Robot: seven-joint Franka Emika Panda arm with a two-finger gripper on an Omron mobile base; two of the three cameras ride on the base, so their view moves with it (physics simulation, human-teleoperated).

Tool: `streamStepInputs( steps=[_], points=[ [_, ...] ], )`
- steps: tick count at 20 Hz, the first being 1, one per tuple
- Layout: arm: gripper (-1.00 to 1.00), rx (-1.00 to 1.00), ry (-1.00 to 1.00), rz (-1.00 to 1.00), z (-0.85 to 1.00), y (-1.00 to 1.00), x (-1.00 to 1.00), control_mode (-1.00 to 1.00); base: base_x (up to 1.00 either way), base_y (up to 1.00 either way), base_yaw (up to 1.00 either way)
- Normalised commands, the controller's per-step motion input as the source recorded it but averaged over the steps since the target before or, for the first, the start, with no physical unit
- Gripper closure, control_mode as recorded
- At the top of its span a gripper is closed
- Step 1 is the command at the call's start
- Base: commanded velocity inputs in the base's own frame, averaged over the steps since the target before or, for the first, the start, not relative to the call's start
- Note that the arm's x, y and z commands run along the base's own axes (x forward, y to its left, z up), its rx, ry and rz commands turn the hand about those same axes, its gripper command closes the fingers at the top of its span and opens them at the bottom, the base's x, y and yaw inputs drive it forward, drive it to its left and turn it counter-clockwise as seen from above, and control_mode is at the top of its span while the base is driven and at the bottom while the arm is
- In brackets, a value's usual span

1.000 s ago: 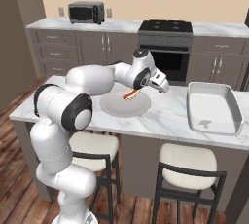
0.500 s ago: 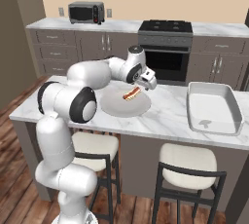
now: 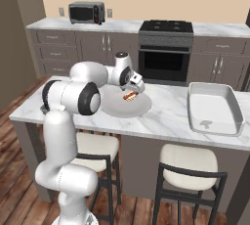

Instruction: Place one cooked food and one vegetable from the large plate to each tupperware container.

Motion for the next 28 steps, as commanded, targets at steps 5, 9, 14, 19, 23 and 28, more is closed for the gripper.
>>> streamStepInputs(
  steps=[5,9,14,19,23,28],
  points=[
    [-1.00,0.01,0.10,-0.03,-0.03,0.27,0.67,-1.00,0.00,0.00,0.00],
    [-1.00,0.00,0.03,0.00,-0.16,0.02,0.20,-1.00,0.00,0.00,0.00],
    [-1.00,0.00,0.04,0.00,-0.28,0.00,0.16,-1.00,0.00,0.00,0.00],
    [-1.00,0.00,0.00,0.00,-0.37,0.00,0.21,-1.00,0.00,0.00,0.00],
    [-1.00,0.00,0.00,0.00,-0.27,0.00,0.26,-1.00,0.00,0.00,0.00],
    [-1.00,0.00,0.00,0.00,-0.24,0.00,0.39,-1.00,0.00,0.00,0.00]
  ],
)
